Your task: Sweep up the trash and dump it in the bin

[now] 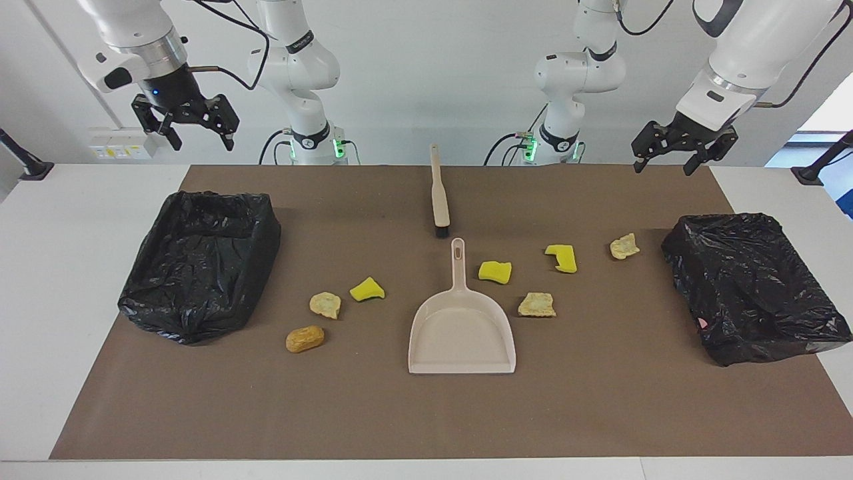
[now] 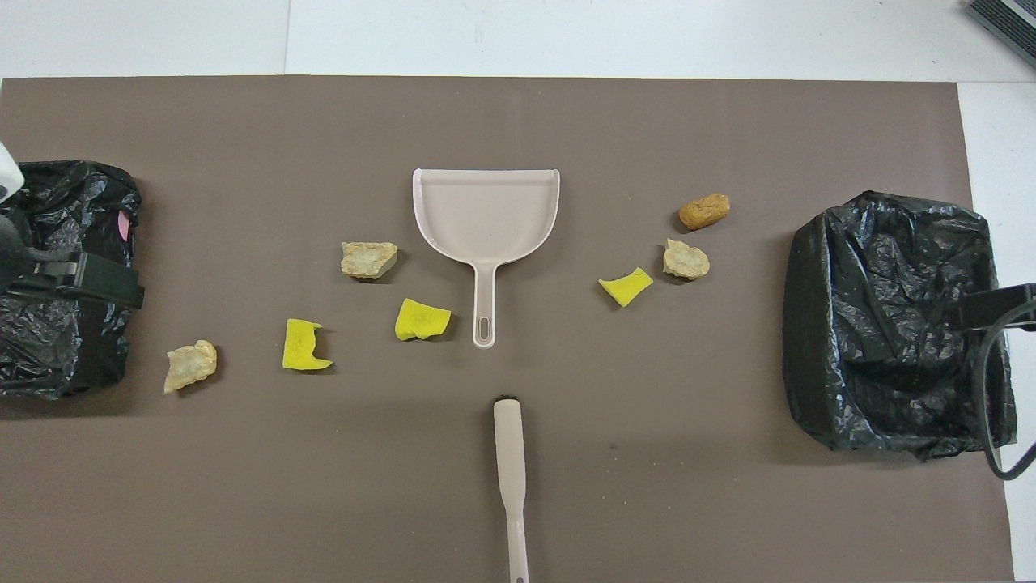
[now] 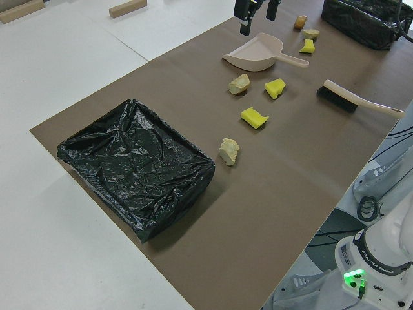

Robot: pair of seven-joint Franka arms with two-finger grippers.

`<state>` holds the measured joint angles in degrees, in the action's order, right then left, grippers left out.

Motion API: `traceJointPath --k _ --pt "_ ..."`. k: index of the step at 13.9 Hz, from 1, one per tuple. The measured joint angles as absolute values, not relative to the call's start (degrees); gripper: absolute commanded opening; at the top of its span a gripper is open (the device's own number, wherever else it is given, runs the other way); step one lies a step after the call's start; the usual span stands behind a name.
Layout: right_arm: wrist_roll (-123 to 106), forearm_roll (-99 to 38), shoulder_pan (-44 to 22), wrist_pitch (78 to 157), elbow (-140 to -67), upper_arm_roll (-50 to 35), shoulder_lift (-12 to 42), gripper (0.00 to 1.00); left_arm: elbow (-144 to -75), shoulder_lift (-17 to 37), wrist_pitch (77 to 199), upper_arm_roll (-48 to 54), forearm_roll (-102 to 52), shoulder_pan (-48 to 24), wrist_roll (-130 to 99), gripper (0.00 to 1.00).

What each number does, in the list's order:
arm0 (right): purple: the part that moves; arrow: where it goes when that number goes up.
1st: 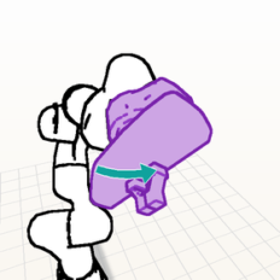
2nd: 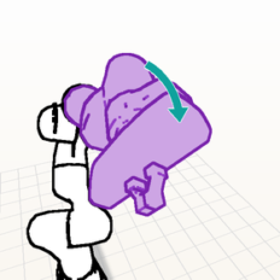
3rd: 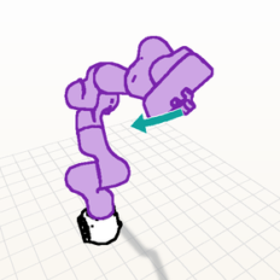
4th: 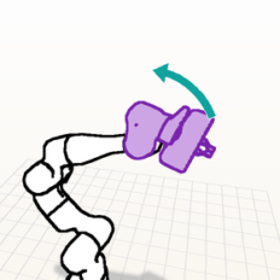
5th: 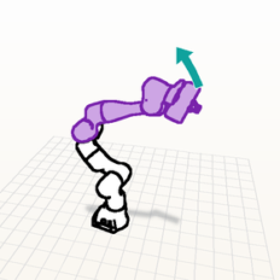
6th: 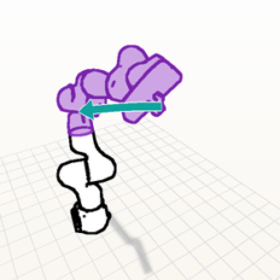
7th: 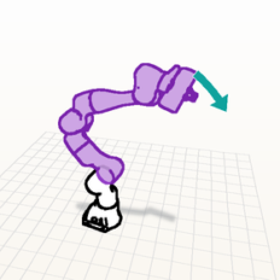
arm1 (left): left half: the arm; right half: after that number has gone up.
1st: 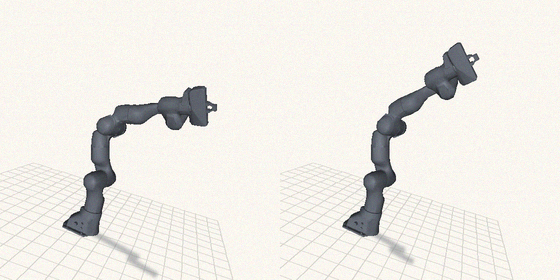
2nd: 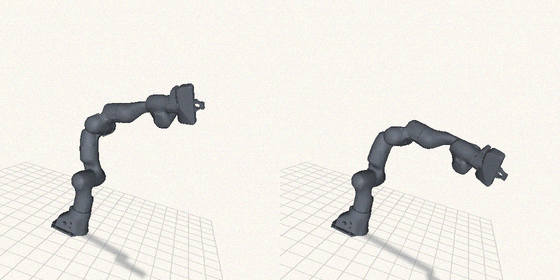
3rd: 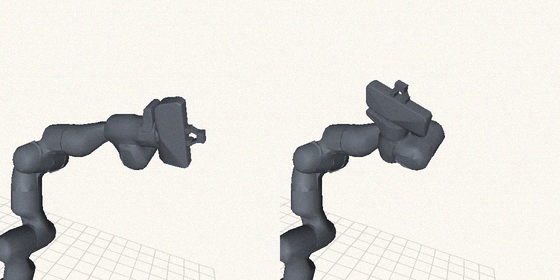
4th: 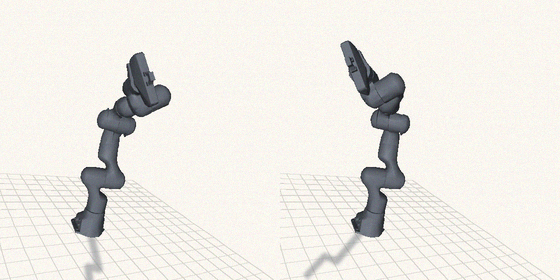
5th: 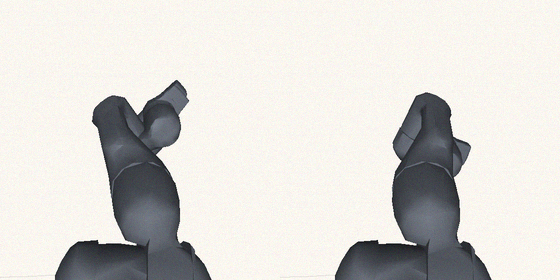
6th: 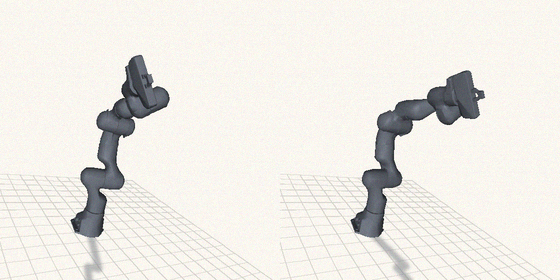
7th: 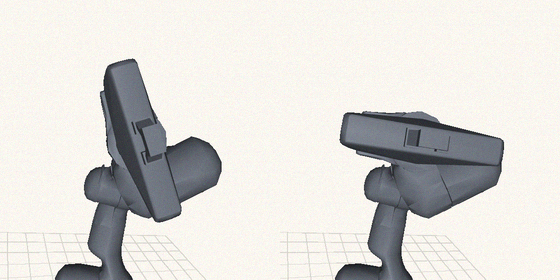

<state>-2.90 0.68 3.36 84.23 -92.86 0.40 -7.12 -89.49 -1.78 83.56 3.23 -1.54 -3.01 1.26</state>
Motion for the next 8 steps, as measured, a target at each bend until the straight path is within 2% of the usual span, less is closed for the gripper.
traceJointPath --k 3,8 --pt "-2.9 0.7 3.3 83.4 -92.9 0.3 -7.6 1.00 -94.6 -2.9 87.0 3.8 -1.6 -7.1 1.2 1.00" --pt "-2.9 0.7 3.1 80.2 -93.0 0.1 -8.6 1.00 -109.0 -4.0 100.9 4.1 -1.6 -14.4 -3.5 1.00"
